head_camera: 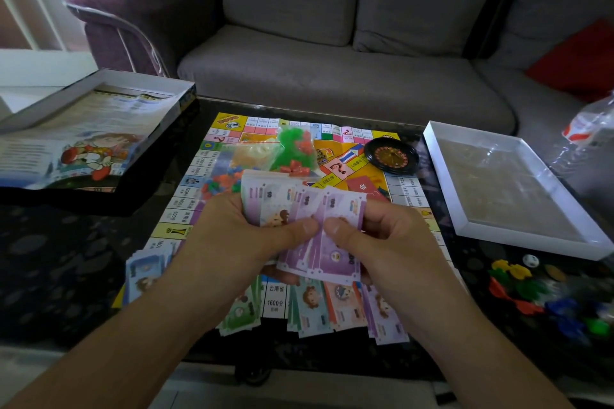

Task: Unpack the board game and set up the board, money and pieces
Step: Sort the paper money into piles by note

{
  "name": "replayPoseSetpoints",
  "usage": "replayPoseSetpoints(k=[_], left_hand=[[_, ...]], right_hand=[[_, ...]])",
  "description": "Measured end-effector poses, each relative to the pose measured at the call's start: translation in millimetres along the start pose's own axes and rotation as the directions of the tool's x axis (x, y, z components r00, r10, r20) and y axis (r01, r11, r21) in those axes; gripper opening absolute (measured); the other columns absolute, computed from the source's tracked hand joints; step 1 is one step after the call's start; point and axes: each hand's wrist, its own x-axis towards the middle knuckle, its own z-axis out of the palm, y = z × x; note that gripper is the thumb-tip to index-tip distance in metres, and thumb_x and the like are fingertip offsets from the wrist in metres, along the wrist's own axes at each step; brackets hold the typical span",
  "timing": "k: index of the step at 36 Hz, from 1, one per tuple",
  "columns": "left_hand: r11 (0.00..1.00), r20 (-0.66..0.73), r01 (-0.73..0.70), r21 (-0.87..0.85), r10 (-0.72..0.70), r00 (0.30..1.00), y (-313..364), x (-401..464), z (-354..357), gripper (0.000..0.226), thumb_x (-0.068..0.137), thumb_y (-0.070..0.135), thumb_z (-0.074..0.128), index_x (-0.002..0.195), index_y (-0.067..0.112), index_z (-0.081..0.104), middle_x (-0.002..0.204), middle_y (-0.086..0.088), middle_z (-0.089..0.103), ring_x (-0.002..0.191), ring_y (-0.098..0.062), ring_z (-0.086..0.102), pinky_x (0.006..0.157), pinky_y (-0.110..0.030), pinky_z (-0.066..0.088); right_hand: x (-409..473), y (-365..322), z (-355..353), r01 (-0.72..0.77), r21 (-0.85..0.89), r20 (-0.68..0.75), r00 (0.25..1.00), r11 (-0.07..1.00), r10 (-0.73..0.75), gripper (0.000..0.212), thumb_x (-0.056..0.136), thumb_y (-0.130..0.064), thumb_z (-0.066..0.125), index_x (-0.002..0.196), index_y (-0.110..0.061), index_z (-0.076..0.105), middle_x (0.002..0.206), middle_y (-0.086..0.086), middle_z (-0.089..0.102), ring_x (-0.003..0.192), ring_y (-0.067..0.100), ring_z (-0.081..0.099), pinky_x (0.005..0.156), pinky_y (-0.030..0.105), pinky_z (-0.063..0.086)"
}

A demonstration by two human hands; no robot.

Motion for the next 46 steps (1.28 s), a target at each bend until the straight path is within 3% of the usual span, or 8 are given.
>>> replayPoseSetpoints(k=[8,15,21,27,36,40,43,46], left_hand=[[1.000,-0.044,-0.014,0.015,0.014,0.999,-0.8,0.0,2.7,0.026,0.079,0.009,0.084,0.102,0.019,0.079,0.092,-0.007,0.081,0.079,-0.029,0.080,0.052,-0.036,0.062],[0.998,0.032,0.020,-0.053,-0.019,0.999,1.5,0.0,1.1,0.016,0.082,0.019,0.077,0.098,0.018,0.081,0.097,-0.011,0.081,0.084,-0.034,0.079,0.068,-0.051,0.066],[0.992,0.080,0.040,-0.119,-0.030,0.996,4.9,-0.1,-0.2,0.016,0.080,0.021,0.074,0.095,0.022,0.081,0.100,-0.013,0.080,0.087,-0.035,0.079,0.065,-0.043,0.065],[0.968,0.123,0.107,-0.226,-0.080,0.989,5.0,-0.9,0.1,0.022,0.078,0.021,0.072,0.099,0.018,0.082,0.104,-0.016,0.079,0.081,-0.030,0.079,0.057,-0.038,0.063],[0.960,0.190,0.134,-0.245,-0.088,0.978,5.2,-1.4,2.5,0.022,0.090,0.018,0.064,0.098,0.024,0.083,0.106,-0.014,0.079,0.085,-0.030,0.079,0.060,-0.038,0.063],[0.980,0.137,0.098,-0.172,-0.074,0.988,5.3,-1.9,3.0,0.020,0.085,0.019,0.069,0.099,0.021,0.082,0.103,-0.013,0.080,0.085,-0.031,0.079,0.060,-0.041,0.064],[0.999,0.041,0.023,-0.035,-0.022,0.999,4.2,-2.8,4.8,0.017,0.096,0.009,0.066,0.106,0.018,0.077,0.102,-0.008,0.081,0.087,-0.032,0.079,0.064,-0.047,0.065],[0.996,-0.065,-0.052,0.074,0.057,0.996,2.8,-2.7,6.9,0.021,0.099,0.005,0.065,0.094,0.020,0.079,0.091,-0.011,0.080,0.077,-0.029,0.079,0.060,-0.044,0.065]], right_hand=[[-0.5,-0.4,-1.5,0.002,-0.028,-0.002,1.000,1.000,-0.002,0.016,0.099,-0.014,0.070,0.103,-0.024,0.082,0.094,-0.002,0.082,0.088,0.019,0.079,0.086,0.052,0.064],[2.0,-1.5,-4.9,-0.023,-0.109,-0.043,0.999,0.994,0.018,0.019,0.100,-0.019,0.069,0.093,-0.033,0.080,0.089,-0.010,0.081,0.081,0.010,0.078,0.083,0.044,0.065],[2.0,-1.9,-9.5,-0.010,-0.123,-0.053,0.999,0.992,0.003,0.020,0.100,-0.020,0.069,0.090,-0.033,0.079,0.085,-0.010,0.080,0.077,0.011,0.078,0.062,0.030,0.057],[4.0,-2.2,-12.4,-0.024,-0.071,-0.027,0.999,0.997,0.022,0.021,0.101,-0.013,0.066,0.101,-0.028,0.081,0.095,-0.003,0.082,0.089,0.021,0.079,0.087,0.052,0.063],[6.2,-0.5,-16.0,-0.096,0.065,-0.012,0.995,0.993,0.097,0.022,0.099,-0.006,0.065,0.105,-0.020,0.081,0.098,0.006,0.082,0.091,0.028,0.079,0.088,0.057,0.062],[6.8,-0.4,-16.8,-0.093,0.010,-0.019,0.995,0.996,0.093,0.018,0.099,-0.012,0.068,0.101,-0.024,0.082,0.096,0.003,0.082,0.090,0.026,0.079,0.090,0.059,0.061],[6.1,-1.1,-15.1,-0.049,-0.088,-0.034,0.998,0.995,0.046,0.017,0.099,-0.018,0.070,0.099,-0.029,0.081,0.093,-0.004,0.082,0.087,0.018,0.079,0.089,0.053,0.062],[4.8,-1.7,-12.6,-0.022,-0.146,-0.052,0.999,0.989,0.015,0.015,0.100,-0.023,0.069,0.100,-0.033,0.080,0.094,-0.010,0.081,0.087,0.012,0.078,0.087,0.049,0.062]])
